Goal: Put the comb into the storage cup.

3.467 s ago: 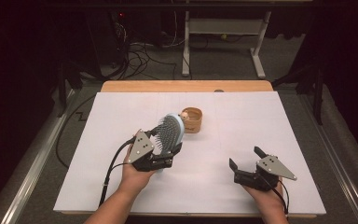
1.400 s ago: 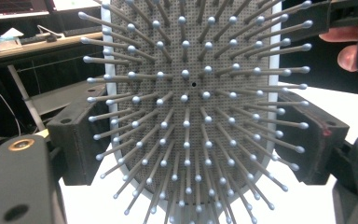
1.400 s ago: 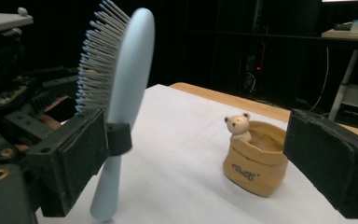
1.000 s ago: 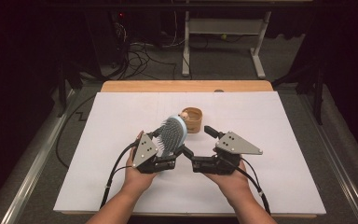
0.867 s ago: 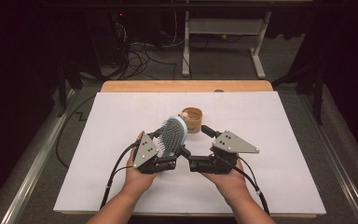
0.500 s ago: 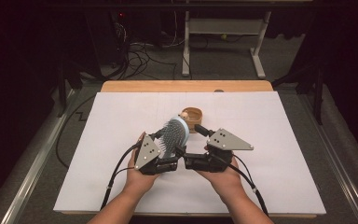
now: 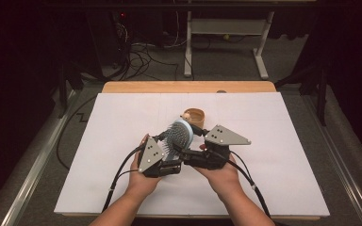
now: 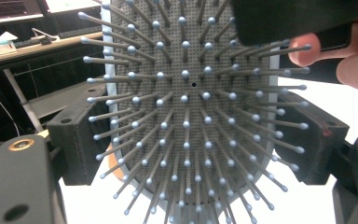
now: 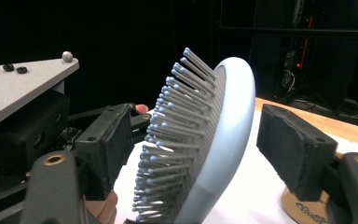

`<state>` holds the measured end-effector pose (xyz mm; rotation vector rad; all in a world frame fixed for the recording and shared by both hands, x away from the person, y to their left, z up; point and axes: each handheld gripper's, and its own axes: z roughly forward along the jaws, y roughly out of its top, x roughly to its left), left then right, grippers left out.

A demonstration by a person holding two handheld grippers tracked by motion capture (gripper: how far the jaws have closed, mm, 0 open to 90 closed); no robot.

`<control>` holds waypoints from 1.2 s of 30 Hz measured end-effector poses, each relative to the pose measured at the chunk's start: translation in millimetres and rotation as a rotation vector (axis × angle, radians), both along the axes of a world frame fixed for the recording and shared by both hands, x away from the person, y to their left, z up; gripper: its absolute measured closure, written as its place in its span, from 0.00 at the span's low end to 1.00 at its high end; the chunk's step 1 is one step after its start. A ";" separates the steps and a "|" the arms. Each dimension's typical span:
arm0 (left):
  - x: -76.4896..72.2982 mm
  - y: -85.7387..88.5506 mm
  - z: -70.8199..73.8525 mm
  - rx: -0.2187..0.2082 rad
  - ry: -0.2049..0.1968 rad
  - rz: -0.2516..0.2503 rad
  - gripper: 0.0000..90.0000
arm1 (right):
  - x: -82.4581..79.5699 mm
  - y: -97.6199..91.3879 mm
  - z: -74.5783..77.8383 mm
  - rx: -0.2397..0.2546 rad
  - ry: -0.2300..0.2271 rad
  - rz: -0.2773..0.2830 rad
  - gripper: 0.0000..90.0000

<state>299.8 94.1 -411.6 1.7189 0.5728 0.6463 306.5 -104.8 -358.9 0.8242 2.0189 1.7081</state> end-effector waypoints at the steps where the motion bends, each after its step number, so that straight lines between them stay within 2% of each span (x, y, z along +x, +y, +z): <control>1: -0.2 -0.2 -0.1 0.000 -0.001 0.000 0.22 | 0.4 0.3 0.1 0.001 0.003 -0.001 0.32; 6: -0.6 -1.3 -0.3 0.000 0.002 -0.003 0.22 | 2.8 0.3 1.9 0.020 0.014 0.007 0.38; 14: -1.7 -2.6 -0.5 0.000 -0.001 -0.005 0.22 | 2.7 0.6 5.3 0.020 0.016 0.001 0.49; 24: -2.4 -3.1 -0.2 0.001 -0.004 -0.006 0.22 | 5.3 0.4 6.1 0.047 0.052 0.002 0.50; 36: -2.8 -4.2 -0.7 0.009 -0.006 -0.004 0.22 | 5.8 -0.7 6.8 0.058 0.078 -0.001 0.54</control>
